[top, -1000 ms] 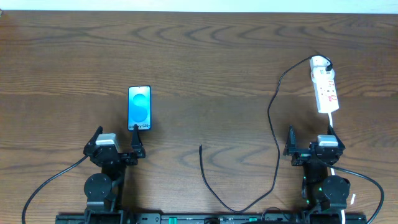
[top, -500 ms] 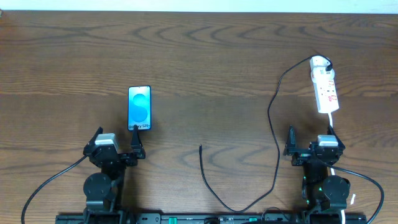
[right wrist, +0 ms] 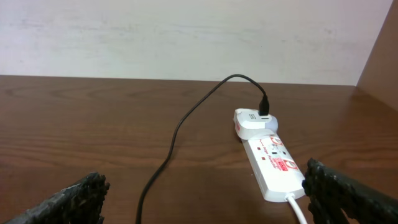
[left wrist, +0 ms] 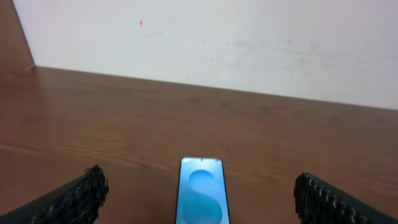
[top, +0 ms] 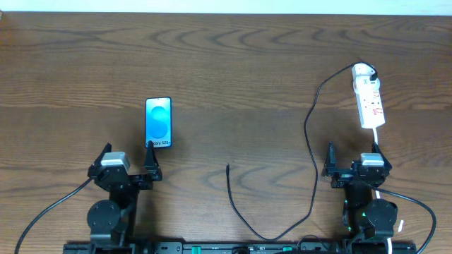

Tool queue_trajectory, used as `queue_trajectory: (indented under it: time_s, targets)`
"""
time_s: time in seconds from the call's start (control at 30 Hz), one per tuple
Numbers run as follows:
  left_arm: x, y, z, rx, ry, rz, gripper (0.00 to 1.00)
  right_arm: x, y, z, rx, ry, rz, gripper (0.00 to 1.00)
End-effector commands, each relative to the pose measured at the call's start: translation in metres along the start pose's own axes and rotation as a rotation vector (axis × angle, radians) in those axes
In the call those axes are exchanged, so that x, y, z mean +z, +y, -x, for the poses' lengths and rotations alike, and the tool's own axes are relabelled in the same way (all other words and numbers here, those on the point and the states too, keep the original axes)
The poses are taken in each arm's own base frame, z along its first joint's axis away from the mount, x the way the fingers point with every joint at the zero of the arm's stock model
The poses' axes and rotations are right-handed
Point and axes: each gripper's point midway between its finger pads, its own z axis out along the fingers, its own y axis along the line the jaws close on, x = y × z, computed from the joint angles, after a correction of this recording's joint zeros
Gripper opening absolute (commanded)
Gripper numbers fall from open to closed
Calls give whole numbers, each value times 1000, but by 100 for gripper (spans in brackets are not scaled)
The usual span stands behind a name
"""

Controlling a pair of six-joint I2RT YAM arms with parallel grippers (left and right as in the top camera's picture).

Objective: Plug charger to phone and switch on socket
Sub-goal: 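Move the left gripper forward over the Galaxy phone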

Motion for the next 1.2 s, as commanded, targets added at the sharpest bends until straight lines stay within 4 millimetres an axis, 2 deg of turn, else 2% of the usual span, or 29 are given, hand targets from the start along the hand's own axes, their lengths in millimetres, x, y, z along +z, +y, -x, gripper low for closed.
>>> queue_trajectory:
  time_s: [0.0, 0.3, 0.53, 0.83, 1.17]
  targets:
    - [-7, -1, 26, -7, -55, 4, 98, 0, 1, 0, -9, -4, 3, 99]
    - [-1, -3, 47, -4, -3, 10, 98, 0, 1, 0, -10, -4, 3, 99]
    - [19, -5, 53, -1, 114, 23, 98, 0, 1, 0, -10, -4, 3, 99]
    - [40, -5, 48, 32, 294, 39, 98, 0, 1, 0, -10, -4, 3, 99]
    - [55, -8, 69, 69, 431, 47, 98, 0, 1, 0, -10, -4, 3, 99]
